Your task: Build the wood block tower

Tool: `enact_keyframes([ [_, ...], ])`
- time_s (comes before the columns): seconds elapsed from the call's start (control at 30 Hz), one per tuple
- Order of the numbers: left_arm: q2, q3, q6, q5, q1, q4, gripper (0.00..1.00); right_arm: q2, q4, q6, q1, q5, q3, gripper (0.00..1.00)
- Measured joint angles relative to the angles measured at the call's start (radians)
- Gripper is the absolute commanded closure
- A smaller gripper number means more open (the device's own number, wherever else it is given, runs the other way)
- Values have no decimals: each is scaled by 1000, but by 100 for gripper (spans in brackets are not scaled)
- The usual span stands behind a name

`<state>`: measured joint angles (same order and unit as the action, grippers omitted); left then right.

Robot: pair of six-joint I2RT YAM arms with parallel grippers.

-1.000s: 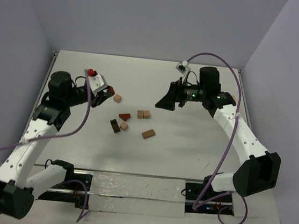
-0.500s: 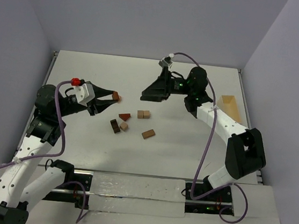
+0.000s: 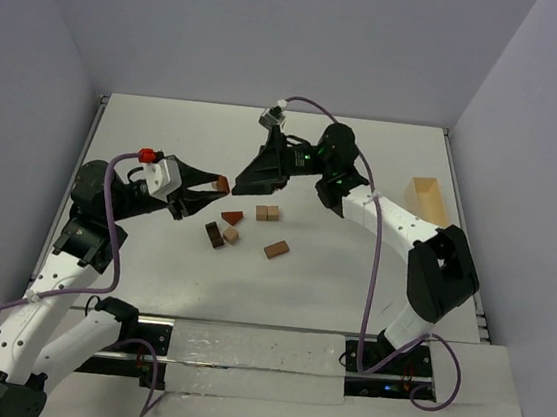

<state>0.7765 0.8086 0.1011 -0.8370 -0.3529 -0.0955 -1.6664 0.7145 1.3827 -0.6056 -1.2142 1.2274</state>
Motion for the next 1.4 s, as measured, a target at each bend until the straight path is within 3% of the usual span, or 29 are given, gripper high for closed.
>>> enact_keyframes([
  [0.27, 0, -7, -13, 22, -3, -27, 100, -35, 51, 78, -29, 12, 4, 9],
  [0.57, 5, -17, -16, 28, -8, -36, 100, -64, 177, 190, -60, 18, 18, 36],
  [0.93, 8, -17, -20, 33, -14, -50, 100, -93, 233, 253, -62, 20, 20, 41],
  [1.07, 8, -17, -20, 34, -15, -62, 100, -98, 236, 259, -62, 20, 28, 48],
  [1.33, 5, -17, -20, 41, -15, -71, 100, -105, 237, 266, -62, 20, 31, 70],
  [1.4, 5, -17, -19, 41, -15, -71, 96, -105, 237, 266, -61, 21, 31, 78],
])
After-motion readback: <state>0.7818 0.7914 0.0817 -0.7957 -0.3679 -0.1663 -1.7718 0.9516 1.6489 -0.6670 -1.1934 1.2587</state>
